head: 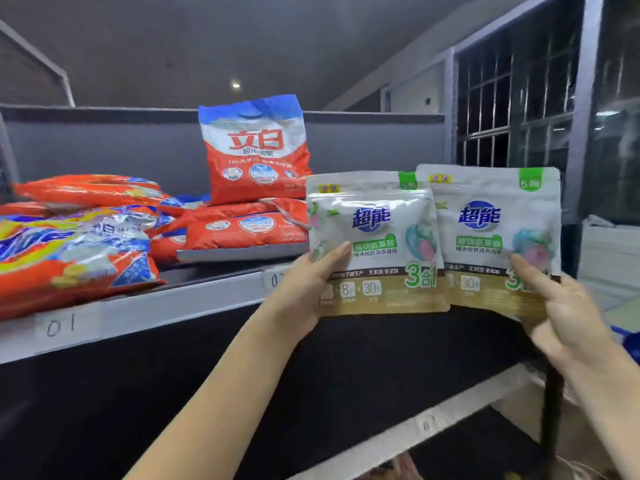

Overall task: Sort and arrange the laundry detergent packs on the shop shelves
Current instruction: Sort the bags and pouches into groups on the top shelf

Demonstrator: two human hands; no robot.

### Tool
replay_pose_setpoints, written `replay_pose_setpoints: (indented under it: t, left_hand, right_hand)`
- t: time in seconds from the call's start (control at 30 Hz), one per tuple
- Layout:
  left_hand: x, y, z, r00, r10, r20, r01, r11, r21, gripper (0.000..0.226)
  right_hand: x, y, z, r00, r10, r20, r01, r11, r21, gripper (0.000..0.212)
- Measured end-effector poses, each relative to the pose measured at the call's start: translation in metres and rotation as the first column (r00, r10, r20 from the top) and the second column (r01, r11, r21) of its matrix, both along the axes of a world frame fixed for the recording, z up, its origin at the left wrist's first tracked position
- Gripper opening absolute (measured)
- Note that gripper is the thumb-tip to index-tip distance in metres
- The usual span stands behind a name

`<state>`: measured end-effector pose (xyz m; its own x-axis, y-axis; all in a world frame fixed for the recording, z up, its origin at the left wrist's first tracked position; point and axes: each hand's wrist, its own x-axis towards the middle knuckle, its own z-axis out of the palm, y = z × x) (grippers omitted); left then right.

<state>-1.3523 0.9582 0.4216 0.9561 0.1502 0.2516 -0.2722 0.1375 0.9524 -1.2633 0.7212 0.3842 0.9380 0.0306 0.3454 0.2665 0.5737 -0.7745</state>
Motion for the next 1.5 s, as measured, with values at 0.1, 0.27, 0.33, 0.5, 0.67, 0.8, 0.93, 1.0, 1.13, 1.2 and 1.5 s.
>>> replay_pose_setpoints:
  t: [0.1,0.27,0.33,0.5,0.67,0.8,0.93,1.0,1.13,1.2,1.5]
  left_hand:
    - [0.033,0.006,0.026,1.0,-0.009,0.006,0.009,1.0,-0.023,0.017]
    - [0.081,0.002,0.059,0.998,0.04,-0.039,-0.046,0.989,-0.143,0.023]
    - [0.1,-0.003,0.068,0.996,0.078,-0.052,-0.086,0.983,-0.163,0.026]
    - [0.156,-0.017,0.091,0.989,0.146,-0.034,-0.15,0.952,-0.268,0.03]
    - [0.241,-0.019,0.109,0.921,0.387,-0.035,-0.369,0.842,-0.393,0.018]
    - [0.311,-0.016,0.124,0.816,0.573,-0.076,-0.564,0.759,-0.326,0.019]
    - [0.351,-0.022,0.115,0.808,0.533,-0.252,-0.584,0.782,-0.219,0.011]
    - [0.358,-0.023,0.106,0.851,0.435,-0.293,-0.519,0.782,-0.345,0.02]
    - [0.345,-0.03,0.09,0.886,0.384,-0.26,-0.447,0.856,-0.258,0.032]
    - [0.333,-0.032,0.084,0.883,0.404,-0.241,-0.432,0.899,-0.077,0.02]
    - [0.229,-0.058,0.063,0.732,0.573,0.369,-0.503,0.089,0.86,0.03]
  right_hand:
    - [0.029,0.01,0.02,1.0,-0.016,-0.016,0.016,1.0,0.02,0.007]
    - [0.081,0.017,0.045,0.999,-0.028,-0.044,0.031,0.997,0.07,0.007]
    - [0.103,0.018,0.054,0.999,-0.008,-0.043,0.012,0.996,0.093,0.006]
    - [0.172,0.024,0.079,0.999,0.037,-0.026,-0.035,0.997,0.073,0.009]
    - [0.26,0.046,0.111,0.993,0.109,-0.033,-0.111,0.992,-0.063,0.008]
    - [0.32,0.08,0.136,0.978,0.196,-0.072,-0.206,0.962,-0.176,0.018]
    - [0.357,0.1,0.143,0.964,0.263,-0.048,-0.231,0.731,-0.642,0.023]
    - [0.369,0.094,0.14,0.976,0.215,0.027,-0.11,0.6,-0.792,0.037]
    - [0.38,0.073,0.127,0.974,0.141,0.18,0.097,0.46,-0.883,0.035]
    - [0.375,0.06,0.119,0.962,0.133,0.239,0.177,0.363,-0.915,0.035]
    - [0.265,0.019,0.098,0.775,0.062,0.629,0.595,0.263,-0.76,0.03]
